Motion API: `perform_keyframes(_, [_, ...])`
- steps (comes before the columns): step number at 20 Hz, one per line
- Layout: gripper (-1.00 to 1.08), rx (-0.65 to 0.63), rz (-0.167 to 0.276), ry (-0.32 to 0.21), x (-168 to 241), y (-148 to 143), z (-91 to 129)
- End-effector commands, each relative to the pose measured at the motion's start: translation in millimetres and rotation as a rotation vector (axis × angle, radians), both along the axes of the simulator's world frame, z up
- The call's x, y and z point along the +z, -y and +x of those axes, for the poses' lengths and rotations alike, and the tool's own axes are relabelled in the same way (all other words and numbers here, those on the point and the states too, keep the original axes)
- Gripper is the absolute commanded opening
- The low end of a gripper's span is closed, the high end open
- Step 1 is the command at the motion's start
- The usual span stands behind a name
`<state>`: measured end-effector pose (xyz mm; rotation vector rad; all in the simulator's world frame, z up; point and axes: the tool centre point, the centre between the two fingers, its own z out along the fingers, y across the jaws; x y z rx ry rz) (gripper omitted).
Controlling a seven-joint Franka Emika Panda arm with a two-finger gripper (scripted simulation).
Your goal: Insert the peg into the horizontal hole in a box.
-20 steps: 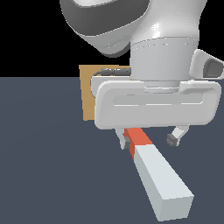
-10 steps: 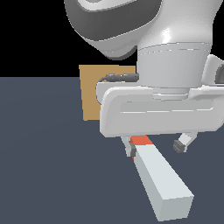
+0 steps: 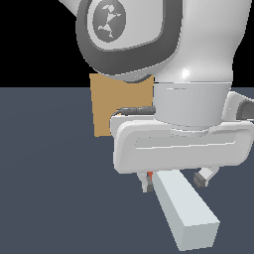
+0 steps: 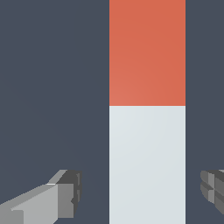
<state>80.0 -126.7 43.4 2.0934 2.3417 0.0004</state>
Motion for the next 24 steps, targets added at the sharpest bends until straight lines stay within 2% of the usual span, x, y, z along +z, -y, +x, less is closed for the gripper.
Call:
perform_keyframes(1, [1.0, 0.0, 0.0, -0.001, -13.4, -0.3, -0.7])
perform_keyframes(8, [1.0, 0.0, 0.0, -0.001, -21.1, 0.0, 0.8])
perform_keyframes(9, [-1.0, 0.0, 0.0, -0.001, -21.1, 0.0, 0.8])
perform_keyframes(24, [-1.0, 0.003, 0.0, -0.002, -19.7, -4.9, -1.4])
